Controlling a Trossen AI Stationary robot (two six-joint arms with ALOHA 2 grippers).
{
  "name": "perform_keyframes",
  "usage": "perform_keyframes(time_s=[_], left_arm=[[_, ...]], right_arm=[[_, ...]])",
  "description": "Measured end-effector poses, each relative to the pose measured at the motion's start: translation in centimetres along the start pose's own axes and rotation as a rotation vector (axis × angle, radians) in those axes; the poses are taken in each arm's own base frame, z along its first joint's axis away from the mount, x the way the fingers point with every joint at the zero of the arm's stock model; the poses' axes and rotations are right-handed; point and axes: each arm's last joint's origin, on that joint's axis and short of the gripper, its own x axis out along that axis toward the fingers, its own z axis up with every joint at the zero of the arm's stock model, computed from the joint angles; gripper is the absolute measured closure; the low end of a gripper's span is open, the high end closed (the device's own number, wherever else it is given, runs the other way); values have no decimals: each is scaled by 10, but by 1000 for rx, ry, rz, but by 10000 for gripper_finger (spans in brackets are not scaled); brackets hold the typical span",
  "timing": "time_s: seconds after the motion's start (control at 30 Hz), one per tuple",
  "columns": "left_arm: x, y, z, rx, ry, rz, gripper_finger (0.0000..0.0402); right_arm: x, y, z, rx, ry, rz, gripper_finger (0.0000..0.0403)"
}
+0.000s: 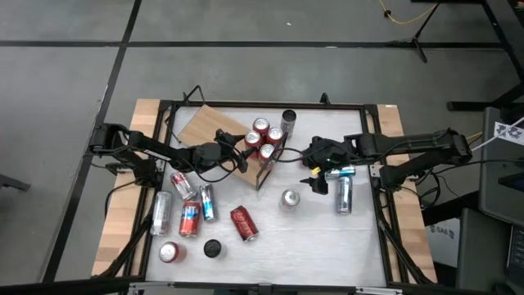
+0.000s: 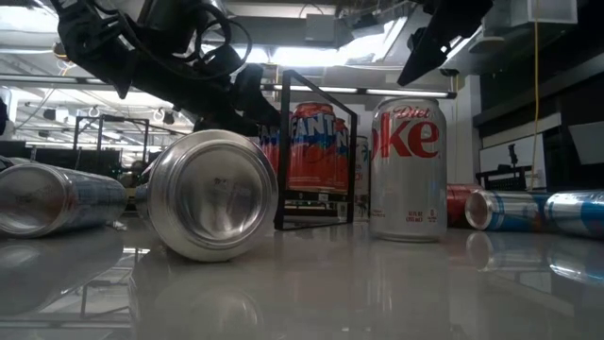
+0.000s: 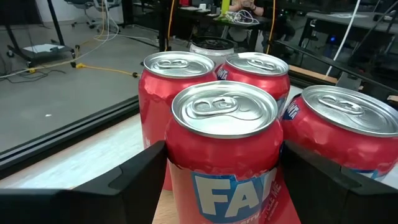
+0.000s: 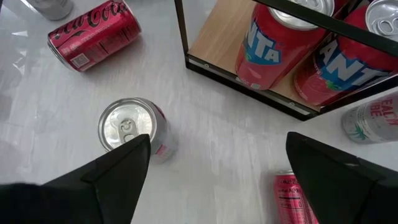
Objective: Pick and place cans onto a shelf
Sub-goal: Put the bottom right red soda can on the shelf aligned with the other red soda can, then put the top pink/white soda can on the shelf
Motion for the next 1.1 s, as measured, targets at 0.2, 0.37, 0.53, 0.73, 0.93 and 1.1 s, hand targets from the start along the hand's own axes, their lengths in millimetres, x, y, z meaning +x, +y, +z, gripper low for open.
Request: perform_keyframes(time_s=[0.2, 0.37, 0.53, 0.73, 0.93, 1.1], left_arm=[[0, 0, 0, 45, 1, -4, 121], [0, 0, 0, 49, 1, -1, 100], [0, 0, 0, 52, 3, 5, 58], [0, 0, 0, 52, 2, 4, 39], [-5, -5, 2, 51, -4, -27, 38], [-14, -10, 11, 34, -34, -59, 38]], right_arm=[[0, 0, 0, 0, 0, 0, 40], [0, 0, 0, 0, 1, 0, 40], [0, 0, 0, 0, 2, 0, 40], [0, 0, 0, 0, 2, 0, 40], [0, 0, 0, 0, 3, 0, 40], [0, 0, 0, 0, 4, -12, 40]])
